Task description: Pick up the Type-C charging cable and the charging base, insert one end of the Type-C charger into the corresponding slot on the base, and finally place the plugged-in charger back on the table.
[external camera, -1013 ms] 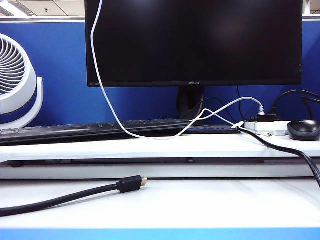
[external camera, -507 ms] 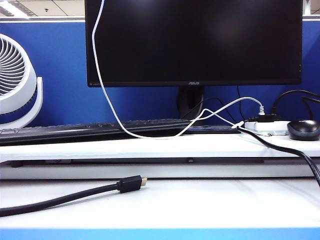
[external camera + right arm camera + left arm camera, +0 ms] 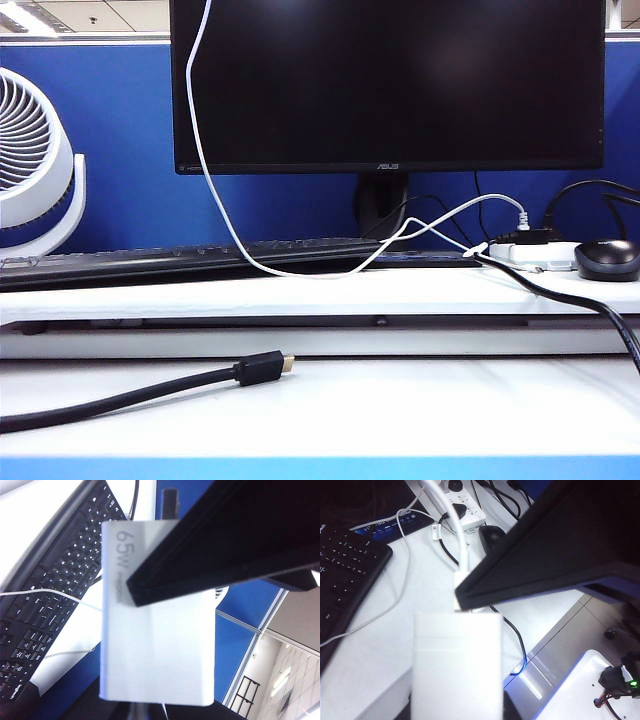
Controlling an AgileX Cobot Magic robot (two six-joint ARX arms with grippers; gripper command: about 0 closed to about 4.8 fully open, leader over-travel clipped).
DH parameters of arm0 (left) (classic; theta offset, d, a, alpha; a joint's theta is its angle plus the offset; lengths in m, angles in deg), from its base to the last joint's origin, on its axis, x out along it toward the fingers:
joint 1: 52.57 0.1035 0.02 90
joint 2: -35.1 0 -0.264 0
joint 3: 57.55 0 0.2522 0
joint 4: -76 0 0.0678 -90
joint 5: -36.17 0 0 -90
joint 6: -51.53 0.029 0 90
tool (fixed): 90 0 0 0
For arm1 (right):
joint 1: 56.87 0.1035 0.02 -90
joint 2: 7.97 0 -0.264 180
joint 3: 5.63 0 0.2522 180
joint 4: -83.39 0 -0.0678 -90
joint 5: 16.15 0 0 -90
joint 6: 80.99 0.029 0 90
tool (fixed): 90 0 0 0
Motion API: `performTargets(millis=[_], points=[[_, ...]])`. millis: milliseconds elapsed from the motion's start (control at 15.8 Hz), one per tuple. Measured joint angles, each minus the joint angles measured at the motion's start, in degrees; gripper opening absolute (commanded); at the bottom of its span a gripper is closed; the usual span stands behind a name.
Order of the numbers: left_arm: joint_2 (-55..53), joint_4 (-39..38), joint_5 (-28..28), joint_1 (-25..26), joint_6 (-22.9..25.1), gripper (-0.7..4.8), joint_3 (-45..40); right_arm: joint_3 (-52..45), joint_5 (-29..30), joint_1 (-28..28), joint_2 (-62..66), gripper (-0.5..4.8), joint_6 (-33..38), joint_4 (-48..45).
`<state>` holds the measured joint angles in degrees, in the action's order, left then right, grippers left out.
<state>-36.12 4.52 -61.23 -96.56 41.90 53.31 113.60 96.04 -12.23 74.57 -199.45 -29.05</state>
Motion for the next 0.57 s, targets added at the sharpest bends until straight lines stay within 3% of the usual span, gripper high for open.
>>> performTargets(millis=[570], points=[[0.0, 1.3, -0.1, 0.0, 0.0, -0.05, 0.0, 0.0, -0.6, 0.0, -0.5, 0.03, 5.1, -0.4]])
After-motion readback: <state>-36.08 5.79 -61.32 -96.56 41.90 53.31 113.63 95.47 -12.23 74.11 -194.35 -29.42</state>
